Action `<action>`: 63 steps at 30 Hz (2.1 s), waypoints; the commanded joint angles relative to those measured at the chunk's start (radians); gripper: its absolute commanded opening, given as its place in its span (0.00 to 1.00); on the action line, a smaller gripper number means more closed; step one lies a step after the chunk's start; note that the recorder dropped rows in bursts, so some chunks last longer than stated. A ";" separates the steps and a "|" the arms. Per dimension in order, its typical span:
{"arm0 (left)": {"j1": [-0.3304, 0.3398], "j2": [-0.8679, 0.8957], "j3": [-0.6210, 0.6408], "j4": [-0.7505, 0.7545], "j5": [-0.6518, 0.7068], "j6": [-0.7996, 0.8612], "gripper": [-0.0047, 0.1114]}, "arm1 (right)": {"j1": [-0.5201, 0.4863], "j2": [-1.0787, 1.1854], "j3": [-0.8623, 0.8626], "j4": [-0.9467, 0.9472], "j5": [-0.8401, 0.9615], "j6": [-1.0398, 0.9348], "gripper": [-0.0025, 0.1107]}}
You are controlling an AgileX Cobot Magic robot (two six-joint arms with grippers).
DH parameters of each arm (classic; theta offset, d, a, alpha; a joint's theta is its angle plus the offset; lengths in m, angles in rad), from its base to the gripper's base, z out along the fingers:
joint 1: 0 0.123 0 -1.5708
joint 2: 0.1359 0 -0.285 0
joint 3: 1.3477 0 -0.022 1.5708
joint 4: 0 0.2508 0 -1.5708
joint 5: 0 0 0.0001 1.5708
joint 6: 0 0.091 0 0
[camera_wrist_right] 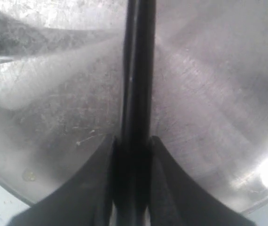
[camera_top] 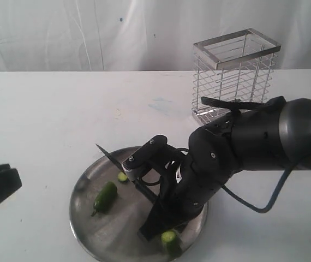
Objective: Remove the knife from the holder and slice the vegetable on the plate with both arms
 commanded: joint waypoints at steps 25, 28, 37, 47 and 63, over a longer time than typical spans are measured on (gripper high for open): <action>-0.004 -0.070 0.158 0.002 -0.061 0.070 0.28 | -0.002 0.103 -0.110 0.167 0.040 -0.074 0.31; -0.004 -0.070 0.158 0.002 -0.062 0.070 0.28 | -0.002 0.084 -0.110 0.167 0.014 -0.067 0.39; -0.004 -0.070 0.158 0.002 -0.062 0.070 0.28 | -0.002 -0.131 -0.059 0.168 -0.018 -0.046 0.39; -0.004 -0.070 0.158 0.002 -0.062 0.070 0.28 | 0.000 -0.793 0.239 0.250 -0.193 -0.037 0.06; -0.004 -0.070 0.158 0.002 -0.066 0.070 0.28 | 0.000 -1.731 0.328 0.189 0.037 -0.021 0.02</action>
